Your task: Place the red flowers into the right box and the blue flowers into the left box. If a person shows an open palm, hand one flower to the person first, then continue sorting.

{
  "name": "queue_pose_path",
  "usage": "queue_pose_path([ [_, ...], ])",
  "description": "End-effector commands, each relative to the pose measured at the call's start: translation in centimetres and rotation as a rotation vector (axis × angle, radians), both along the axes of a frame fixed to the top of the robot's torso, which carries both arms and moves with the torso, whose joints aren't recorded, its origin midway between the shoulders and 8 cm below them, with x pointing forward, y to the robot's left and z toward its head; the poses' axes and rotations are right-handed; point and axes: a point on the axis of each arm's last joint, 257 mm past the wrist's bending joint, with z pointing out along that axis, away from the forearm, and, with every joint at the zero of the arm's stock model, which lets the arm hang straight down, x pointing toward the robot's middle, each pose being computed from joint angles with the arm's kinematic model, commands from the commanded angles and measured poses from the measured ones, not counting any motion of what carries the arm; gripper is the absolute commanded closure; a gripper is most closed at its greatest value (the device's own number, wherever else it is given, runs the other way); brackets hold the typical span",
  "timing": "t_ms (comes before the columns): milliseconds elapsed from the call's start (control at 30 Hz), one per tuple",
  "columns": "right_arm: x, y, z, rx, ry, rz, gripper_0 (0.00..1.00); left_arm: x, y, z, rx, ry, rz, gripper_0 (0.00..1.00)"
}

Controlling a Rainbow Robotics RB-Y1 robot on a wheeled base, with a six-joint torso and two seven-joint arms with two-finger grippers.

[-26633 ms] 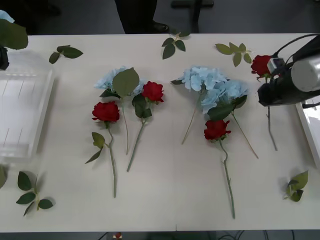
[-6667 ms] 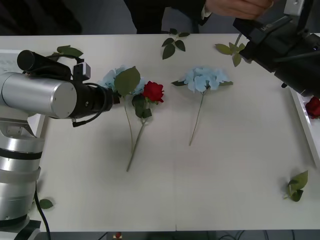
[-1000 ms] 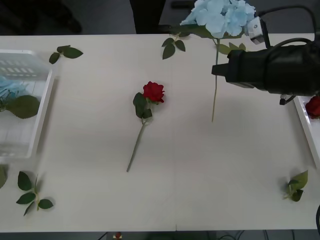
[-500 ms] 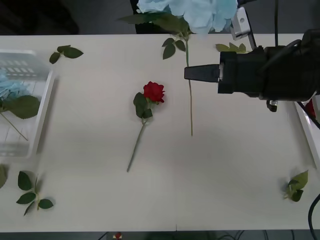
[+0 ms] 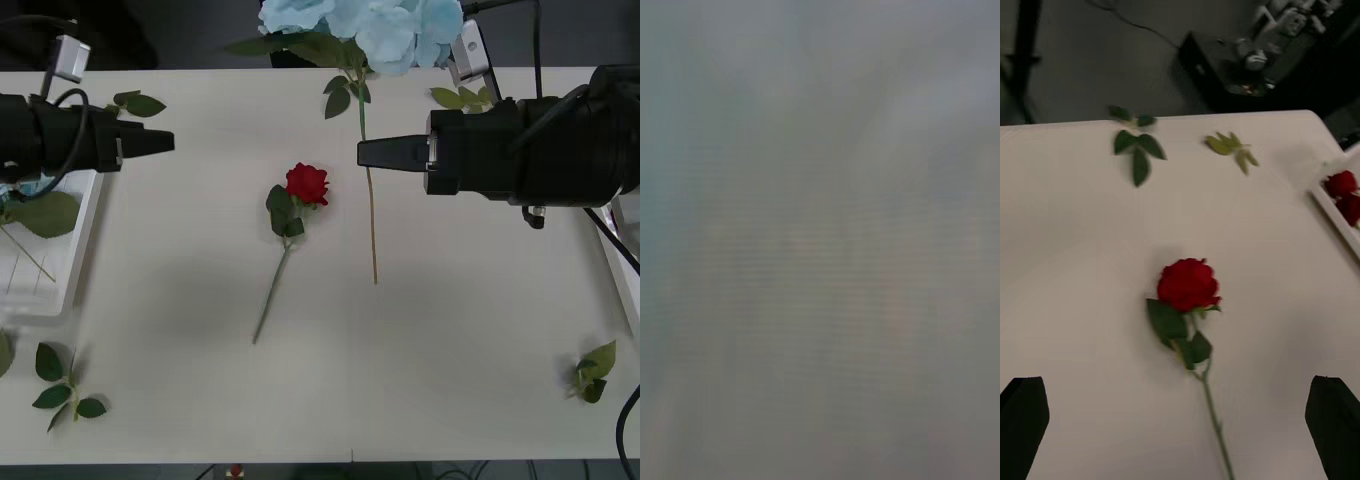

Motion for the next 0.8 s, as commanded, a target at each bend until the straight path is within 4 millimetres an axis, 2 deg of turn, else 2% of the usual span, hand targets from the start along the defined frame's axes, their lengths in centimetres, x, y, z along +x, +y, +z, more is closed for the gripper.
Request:
queue_pose_path([
  [33,-0.5,0.5,1.7,0.018,-0.078,0.025,1.00,-3.4,-5.2,0.7,-0.045,-0.029,-0.197,0.00],
  [233,-0.5,0.5,1.7,0.018,-0.078,0.025,1.00,-9.0,-11.2,-0.9,-0.118,-0.037,-0.453,0.00],
  [467,-0.5,0.5,1.7,0.018,-0.078,0.025,1.00,-13.6,-17.5,-0.4,-0.289,-0.098,-0.635,0.00],
  [667,-0.5,0.5,1.7,0.018,-0.078,0.025,1.00,-17.2,-20.3,0.4,-0.417,-0.117,-0.739,0.00],
  [800,-0.5,0.5,1.7,0.018,-0.078,0.025,1.00,-18.8,-20.8,0.8,-0.442,-0.133,-0.754,0.00],
])
